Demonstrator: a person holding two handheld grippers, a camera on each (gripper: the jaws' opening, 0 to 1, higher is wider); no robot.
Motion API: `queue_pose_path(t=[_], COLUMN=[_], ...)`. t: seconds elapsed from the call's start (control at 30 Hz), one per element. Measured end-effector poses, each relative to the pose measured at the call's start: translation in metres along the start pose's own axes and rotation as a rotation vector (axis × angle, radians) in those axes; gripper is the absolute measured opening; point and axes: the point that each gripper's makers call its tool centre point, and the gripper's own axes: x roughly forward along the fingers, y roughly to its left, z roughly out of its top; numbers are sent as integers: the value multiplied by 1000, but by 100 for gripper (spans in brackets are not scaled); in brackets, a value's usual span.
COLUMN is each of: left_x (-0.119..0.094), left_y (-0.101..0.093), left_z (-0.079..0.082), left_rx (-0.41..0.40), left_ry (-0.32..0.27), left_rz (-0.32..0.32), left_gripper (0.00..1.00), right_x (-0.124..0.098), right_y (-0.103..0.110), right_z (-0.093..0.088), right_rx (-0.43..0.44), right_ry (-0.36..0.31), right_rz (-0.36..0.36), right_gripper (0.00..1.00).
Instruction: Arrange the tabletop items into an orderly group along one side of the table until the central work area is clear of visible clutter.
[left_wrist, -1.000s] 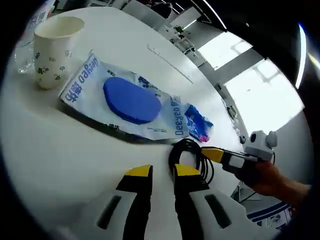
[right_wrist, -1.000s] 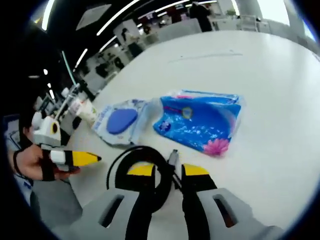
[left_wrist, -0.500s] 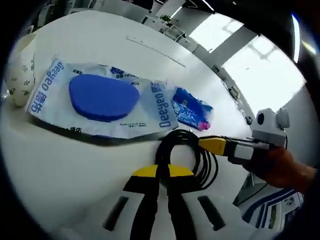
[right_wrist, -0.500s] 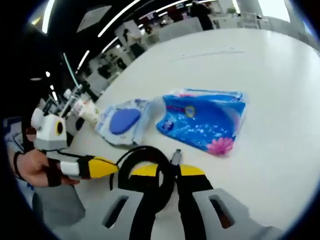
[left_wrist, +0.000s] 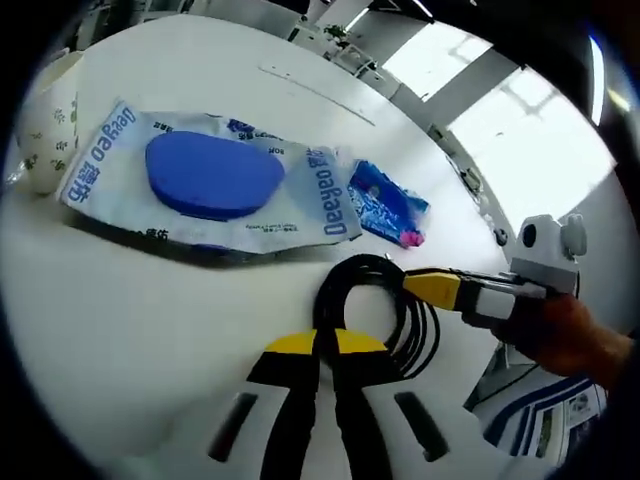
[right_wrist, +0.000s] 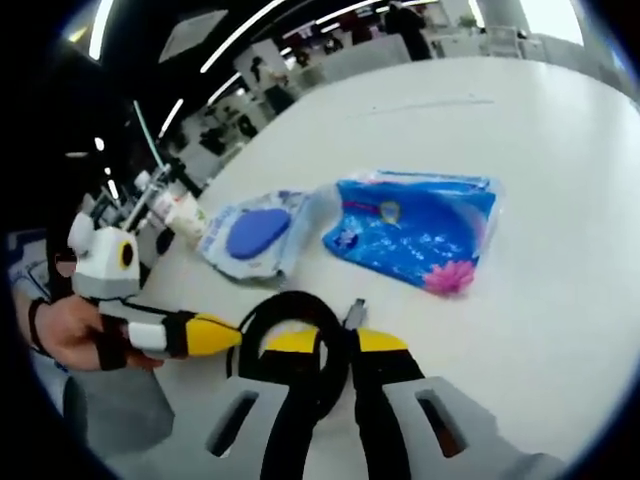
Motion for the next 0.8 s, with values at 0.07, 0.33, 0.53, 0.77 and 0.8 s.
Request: queue_pose_path(t=[0.07,0.33,0.53,0.77,0.8], left_x=[-2,-5,-9,-16,-17], left_y=[0,0,-4,-4,-4], left_z=[-2,-6,3,11,11], left_rx=[2,8,3,-7,-8], left_ry=[4,9,-11,-38,-39], left_rz=[-1,-1,-8,-20,-21], left_gripper=[1,1,3,6,6], right_x=[-1,-2,-4,-19,-23], right_y=[3,5,4,-3,-5], right_z=[-3,-5,-4,6,10], right_rx=[-2,3,29,31,61], right_ry=[2,2,11,-9,-23], right_rz=[1,10,17,11,9], right_gripper=[10,10,11,15,14])
